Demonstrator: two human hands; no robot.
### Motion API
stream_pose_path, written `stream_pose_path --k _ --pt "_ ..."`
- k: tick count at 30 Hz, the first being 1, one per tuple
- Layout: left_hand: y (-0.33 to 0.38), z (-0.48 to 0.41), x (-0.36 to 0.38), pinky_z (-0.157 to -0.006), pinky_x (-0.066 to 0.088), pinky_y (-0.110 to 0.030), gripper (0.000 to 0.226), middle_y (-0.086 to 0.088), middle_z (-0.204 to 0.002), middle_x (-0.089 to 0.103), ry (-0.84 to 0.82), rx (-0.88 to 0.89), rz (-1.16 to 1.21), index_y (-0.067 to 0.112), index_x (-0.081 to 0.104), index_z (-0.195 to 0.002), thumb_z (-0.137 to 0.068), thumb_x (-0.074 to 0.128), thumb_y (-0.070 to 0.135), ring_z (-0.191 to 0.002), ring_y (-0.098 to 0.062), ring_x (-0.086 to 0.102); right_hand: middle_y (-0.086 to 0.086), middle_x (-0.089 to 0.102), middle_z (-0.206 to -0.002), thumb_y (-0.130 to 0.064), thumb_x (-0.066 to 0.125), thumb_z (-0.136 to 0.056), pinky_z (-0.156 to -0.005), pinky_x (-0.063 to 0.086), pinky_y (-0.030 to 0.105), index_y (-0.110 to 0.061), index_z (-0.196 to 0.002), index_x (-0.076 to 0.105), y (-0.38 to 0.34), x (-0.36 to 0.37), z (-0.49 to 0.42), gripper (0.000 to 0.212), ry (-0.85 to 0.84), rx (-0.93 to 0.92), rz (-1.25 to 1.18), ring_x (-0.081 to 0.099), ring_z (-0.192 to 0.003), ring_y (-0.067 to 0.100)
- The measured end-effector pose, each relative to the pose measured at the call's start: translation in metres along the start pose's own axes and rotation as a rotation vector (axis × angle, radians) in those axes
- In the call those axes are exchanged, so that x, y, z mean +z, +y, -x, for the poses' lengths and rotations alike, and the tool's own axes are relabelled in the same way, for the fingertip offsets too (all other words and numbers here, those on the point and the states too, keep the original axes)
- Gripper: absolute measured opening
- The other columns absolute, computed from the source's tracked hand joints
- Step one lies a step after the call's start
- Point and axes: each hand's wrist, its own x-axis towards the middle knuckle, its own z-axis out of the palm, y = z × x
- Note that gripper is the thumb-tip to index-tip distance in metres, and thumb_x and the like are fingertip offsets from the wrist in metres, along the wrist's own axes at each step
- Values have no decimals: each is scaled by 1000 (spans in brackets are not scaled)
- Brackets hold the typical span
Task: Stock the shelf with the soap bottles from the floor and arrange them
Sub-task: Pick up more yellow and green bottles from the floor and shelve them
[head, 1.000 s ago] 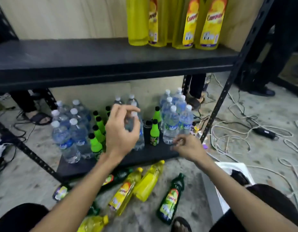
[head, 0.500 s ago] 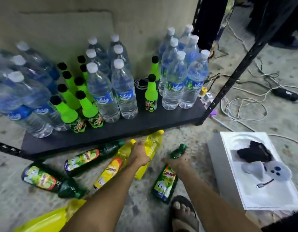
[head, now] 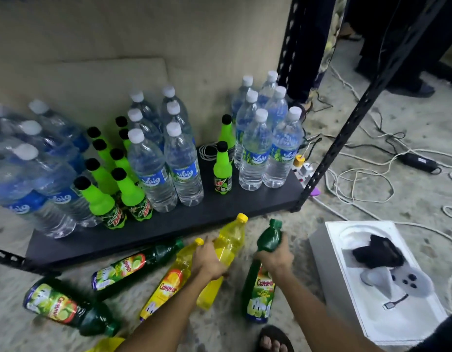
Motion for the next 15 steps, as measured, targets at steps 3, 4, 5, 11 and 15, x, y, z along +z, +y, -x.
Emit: stream_pose_path --k 3,4,5,11,15 --pt "14 46 -47 -80 55 -31 95 4 -112 62 61 115 124 39 39 -119 -40 91 31 -93 -18 60 3 67 -102 -7 87 -58 -75 57 37 -29 -139 40 -52 -38 30 96 12 -276 24 62 -87 24" --pt "20 62 -67 -79 55 -33 95 5 -106 61 79 158 166 43 36 -113 -36 90 33 -88 -16 58 3 69 -104 -7 87 -58 -78 58 38 -30 -141 39 -73 -54 43 99 6 -358 40 64 -90 24" --pt "28 78 -90 -80 56 -34 95 7 -103 60 103 205 194 47 33 -110 -33 89 37 -87 -14 56 1 70 -104 -9 88 -57 -78 58 36 -30 -142 39 -97 -71 59 101 0 -440 54 66 -91 23" --pt "92 179 -242 -68 38 1 93 26 -97 60 409 603 313 52 39 -106 -29 90 45 -84 18 50 -13 69 -95 -12 91 -49 -77 59 28 -38 -133 45 -228 -194 178 99 99 -904 -34 69 -92 15" --pt "147 244 -352 -76 50 -12 100 22 -101 67 621 796 437 50 48 -112 -21 90 51 -96 4 63 -15 66 -105 -24 95 -45 -91 54 33 -47 -131 40 -311 -272 254 105 194 -1071 -143 64 -102 15"
